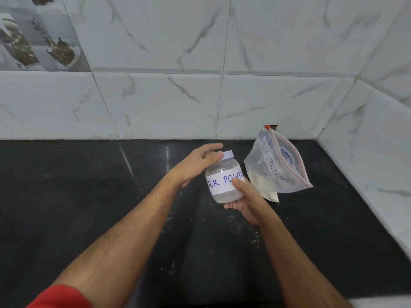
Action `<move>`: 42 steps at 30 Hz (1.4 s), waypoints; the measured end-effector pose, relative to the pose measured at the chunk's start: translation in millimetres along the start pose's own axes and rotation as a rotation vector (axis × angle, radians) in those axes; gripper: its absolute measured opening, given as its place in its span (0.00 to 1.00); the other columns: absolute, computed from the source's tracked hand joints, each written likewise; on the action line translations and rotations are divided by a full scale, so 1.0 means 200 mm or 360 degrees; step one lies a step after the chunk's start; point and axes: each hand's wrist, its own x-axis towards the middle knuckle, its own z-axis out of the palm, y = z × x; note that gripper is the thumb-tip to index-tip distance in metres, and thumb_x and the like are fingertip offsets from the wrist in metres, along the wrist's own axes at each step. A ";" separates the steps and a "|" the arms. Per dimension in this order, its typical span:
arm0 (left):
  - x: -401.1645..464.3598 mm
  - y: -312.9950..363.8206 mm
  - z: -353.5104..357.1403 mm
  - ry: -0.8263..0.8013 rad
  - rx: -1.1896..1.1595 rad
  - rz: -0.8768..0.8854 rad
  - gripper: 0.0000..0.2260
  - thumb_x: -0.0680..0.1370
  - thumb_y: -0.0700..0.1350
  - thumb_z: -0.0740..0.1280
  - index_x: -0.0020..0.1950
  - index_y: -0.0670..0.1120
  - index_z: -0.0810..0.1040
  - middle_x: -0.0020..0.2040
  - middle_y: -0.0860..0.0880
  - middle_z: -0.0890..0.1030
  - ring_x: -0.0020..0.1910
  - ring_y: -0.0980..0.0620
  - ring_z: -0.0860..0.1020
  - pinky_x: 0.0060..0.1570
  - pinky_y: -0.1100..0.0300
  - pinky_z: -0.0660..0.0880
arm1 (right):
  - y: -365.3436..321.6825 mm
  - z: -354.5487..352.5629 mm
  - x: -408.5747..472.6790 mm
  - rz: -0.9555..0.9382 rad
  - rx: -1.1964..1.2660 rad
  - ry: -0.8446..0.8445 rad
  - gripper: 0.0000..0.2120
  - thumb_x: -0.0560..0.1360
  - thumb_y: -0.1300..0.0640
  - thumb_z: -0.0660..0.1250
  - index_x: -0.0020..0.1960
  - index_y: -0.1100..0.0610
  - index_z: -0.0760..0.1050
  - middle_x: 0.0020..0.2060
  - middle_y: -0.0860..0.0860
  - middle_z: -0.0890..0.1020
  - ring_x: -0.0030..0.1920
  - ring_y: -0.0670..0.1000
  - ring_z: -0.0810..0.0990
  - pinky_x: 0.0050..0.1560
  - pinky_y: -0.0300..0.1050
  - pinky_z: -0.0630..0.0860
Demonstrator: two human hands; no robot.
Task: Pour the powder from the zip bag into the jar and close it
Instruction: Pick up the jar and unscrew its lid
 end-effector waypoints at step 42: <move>-0.29 0.06 0.03 0.0046 0.0121 0.0050 0.26 0.79 0.43 0.69 0.75 0.52 0.67 0.70 0.48 0.76 0.66 0.57 0.77 0.66 0.57 0.74 | 0.04 0.09 -0.11 -0.0307 -0.0843 0.0249 0.46 0.64 0.59 0.82 0.73 0.46 0.60 0.63 0.40 0.74 0.61 0.44 0.76 0.59 0.35 0.76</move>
